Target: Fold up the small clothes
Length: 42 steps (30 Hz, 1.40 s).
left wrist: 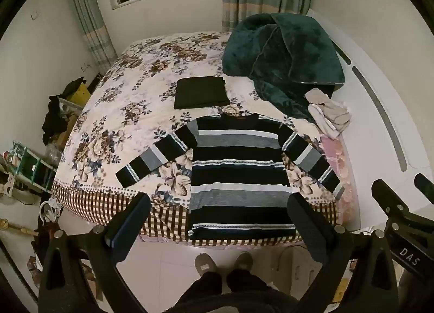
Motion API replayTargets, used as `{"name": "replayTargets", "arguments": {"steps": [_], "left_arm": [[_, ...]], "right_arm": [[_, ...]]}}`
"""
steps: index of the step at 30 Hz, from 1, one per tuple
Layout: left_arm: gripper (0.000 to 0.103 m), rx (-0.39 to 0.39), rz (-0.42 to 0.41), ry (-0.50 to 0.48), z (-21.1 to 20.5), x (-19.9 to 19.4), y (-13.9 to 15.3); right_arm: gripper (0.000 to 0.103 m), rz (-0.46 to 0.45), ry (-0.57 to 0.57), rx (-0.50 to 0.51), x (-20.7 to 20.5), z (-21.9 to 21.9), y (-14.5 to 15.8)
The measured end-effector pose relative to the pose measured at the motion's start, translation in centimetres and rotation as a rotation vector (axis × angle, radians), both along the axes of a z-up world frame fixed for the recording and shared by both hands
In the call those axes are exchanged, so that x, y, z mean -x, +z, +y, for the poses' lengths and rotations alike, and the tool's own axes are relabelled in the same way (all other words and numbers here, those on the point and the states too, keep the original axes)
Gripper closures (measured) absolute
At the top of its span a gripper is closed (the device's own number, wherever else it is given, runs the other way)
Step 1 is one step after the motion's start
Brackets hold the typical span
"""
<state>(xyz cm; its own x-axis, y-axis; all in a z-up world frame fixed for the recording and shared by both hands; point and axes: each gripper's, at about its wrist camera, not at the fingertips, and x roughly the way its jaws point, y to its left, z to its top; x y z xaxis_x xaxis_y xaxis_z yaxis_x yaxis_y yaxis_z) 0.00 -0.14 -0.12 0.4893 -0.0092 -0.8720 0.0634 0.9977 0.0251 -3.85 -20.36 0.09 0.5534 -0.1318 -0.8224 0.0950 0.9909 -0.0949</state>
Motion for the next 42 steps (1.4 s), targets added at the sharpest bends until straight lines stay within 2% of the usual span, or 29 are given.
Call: {"name": "replayTargets", "arguments": {"steps": [18, 26, 42], "left_arm": [[0.000, 0.012, -0.016, -0.010, -0.6, -0.5, 1.3], [0.000, 0.017, -0.023, 0.000, -0.6, -0.6, 3.0], [0.000, 0.025, -0.046, 0.006, 0.3, -0.9, 4.1]], "right_arm": [[0.000, -0.008, 0.006, -0.012, 0.4, 0.4, 1.1], [0.000, -0.004, 0.020, -0.014, 0.3, 1.2, 3.1], [0.000, -0.023, 0.033, -0.011, -0.1, 1.2, 2.8]]}}
